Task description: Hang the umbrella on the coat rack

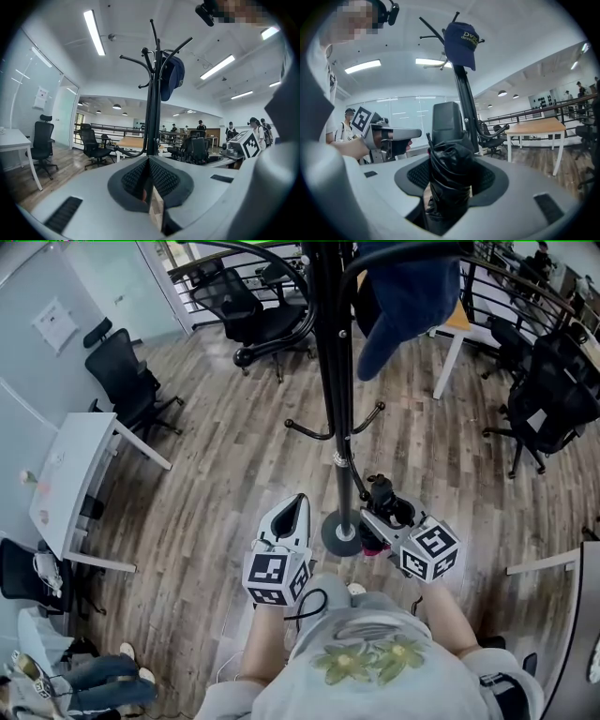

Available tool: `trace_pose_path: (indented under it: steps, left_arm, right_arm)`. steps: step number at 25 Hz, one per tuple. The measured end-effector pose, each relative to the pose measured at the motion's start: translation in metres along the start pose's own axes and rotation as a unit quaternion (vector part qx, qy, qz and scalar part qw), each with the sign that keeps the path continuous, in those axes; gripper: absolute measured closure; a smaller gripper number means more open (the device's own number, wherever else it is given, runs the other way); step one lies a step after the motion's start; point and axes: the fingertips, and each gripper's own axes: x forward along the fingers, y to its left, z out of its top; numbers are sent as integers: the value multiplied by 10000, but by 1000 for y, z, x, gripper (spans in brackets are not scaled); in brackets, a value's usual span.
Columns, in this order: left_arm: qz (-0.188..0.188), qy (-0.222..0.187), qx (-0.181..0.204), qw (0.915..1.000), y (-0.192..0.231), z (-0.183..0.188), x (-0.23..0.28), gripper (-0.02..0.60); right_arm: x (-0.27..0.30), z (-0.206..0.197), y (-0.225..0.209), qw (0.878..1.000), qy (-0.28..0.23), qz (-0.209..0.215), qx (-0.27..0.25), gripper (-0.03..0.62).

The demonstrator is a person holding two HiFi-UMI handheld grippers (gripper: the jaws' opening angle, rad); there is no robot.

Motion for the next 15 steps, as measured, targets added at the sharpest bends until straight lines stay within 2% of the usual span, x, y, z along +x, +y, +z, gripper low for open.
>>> trace_pose_path:
  steps: [15]
  left_arm:
    - [-21, 101, 20, 9999, -1, -8, 10, 580]
  right_arm:
    - [3, -25, 1, 9995, 277, 103, 103, 370]
